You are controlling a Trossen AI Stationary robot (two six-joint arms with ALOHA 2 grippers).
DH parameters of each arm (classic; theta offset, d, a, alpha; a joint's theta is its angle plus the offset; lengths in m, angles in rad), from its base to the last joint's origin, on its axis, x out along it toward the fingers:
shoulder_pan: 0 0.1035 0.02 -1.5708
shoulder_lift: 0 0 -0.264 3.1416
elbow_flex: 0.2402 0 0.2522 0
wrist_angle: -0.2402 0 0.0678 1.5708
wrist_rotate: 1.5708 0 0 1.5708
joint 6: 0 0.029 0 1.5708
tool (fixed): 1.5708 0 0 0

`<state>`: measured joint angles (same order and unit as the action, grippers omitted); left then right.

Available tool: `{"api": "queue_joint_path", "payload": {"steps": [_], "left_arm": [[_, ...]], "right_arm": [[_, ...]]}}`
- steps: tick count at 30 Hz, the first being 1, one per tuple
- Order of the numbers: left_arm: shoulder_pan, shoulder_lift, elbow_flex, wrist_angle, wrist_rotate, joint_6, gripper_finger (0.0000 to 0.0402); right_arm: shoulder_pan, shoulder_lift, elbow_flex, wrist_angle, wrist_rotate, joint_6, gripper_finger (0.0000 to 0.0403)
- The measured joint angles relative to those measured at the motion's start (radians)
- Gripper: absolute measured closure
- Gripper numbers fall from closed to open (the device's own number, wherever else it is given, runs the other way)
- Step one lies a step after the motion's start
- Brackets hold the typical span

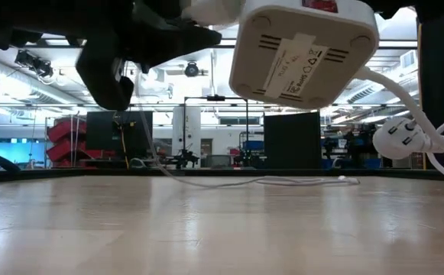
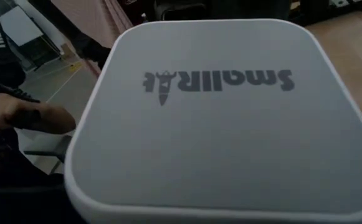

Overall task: Insert USB
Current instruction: Insert the white charger adapter into the white outlet extension

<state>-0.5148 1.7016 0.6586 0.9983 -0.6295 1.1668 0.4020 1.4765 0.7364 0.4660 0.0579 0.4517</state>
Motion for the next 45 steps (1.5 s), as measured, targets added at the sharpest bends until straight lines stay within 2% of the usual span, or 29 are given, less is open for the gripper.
{"api": "queue_joint_path", "payload": {"steps": [5, 9, 16, 25, 28, 32, 37, 45], "left_arm": [[-0.003, 0.000, 0.000, 0.003, -0.060, 0.033, 0.0361], [-0.003, 0.000, 0.000, -0.007, -0.079, -0.003, 0.0400], [0.031, 0.000, 0.000, -0.093, -0.122, -0.091, 0.0401], [0.111, -0.003, -0.001, -0.119, -0.193, -0.098, 0.0401], [0.144, -0.004, -0.001, -0.117, -0.194, -0.099, 0.0401], [0.186, -0.004, -0.001, -0.126, -0.253, -0.098, 0.0401], [0.217, -0.024, -0.001, -0.274, -0.277, -0.128, 0.0362], [0.195, -0.143, -0.001, -0.701, -0.302, -0.397, 0.0246]], "right_arm": [[-0.005, 0.000, 0.000, -0.009, 0.001, 0.003, 0.0142], [-0.016, 0.000, 0.000, -0.052, 0.027, 0.021, 0.0143], [-0.062, 0.000, 0.001, -0.215, 0.078, 0.072, 0.0143], [-0.126, -0.008, 0.008, -0.480, 0.077, 0.077, 0.0143], [-0.132, -0.010, 0.009, -0.515, 0.083, 0.073, 0.0143], [-0.132, -0.007, 0.020, -0.532, 0.085, 0.052, 0.0143], [-0.131, -0.004, 0.039, -0.557, 0.080, 0.028, 0.0143], [-0.131, -0.004, 0.053, -0.604, 0.092, 0.015, 0.0143]]}}
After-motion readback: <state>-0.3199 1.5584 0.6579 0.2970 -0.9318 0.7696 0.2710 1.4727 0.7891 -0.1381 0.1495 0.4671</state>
